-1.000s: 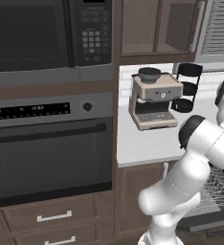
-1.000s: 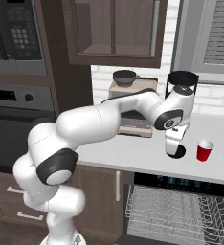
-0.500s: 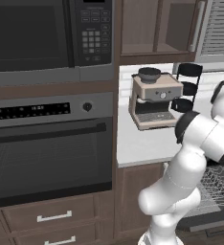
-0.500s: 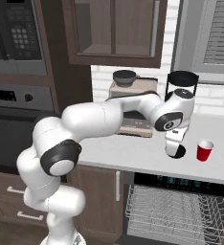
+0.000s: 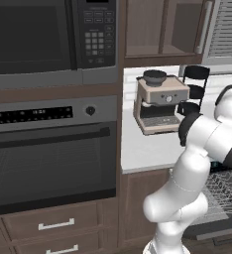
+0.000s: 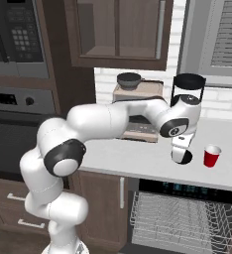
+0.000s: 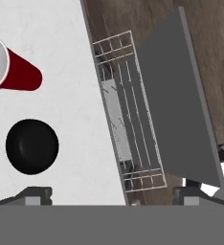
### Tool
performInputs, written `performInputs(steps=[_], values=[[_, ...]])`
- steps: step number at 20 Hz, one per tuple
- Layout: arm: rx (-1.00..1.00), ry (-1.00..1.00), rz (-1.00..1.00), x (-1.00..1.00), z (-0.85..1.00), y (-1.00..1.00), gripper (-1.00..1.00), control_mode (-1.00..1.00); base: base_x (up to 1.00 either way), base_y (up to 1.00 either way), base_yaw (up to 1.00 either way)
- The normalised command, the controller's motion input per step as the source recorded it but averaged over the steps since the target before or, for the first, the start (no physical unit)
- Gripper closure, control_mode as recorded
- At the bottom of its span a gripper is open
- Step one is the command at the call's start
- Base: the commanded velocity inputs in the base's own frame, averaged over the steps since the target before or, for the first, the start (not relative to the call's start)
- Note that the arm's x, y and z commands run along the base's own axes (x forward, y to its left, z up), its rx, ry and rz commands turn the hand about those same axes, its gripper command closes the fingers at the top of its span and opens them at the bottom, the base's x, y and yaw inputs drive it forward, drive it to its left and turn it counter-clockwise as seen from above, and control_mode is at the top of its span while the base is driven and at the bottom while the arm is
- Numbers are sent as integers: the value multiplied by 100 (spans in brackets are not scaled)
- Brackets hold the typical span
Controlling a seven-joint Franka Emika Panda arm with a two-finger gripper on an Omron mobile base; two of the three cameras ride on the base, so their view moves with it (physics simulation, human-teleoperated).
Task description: Pick up the cup and bowl from the counter, place them in the dishwasher, and close the dishwasher door.
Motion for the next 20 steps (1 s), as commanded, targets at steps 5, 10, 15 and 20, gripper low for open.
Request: performInputs(steps=[5, 10, 15, 20], values=[[0, 0, 0, 21, -6, -13, -100, -100, 0, 0, 0], [0, 0, -1, 26, -4, -25, -100, -100, 0, 0, 0], [0, 0, -2, 13, -5, -37, -100, -100, 0, 0, 0], [0, 0, -2, 12, -8, -35, -100, -100, 0, 0, 0]])
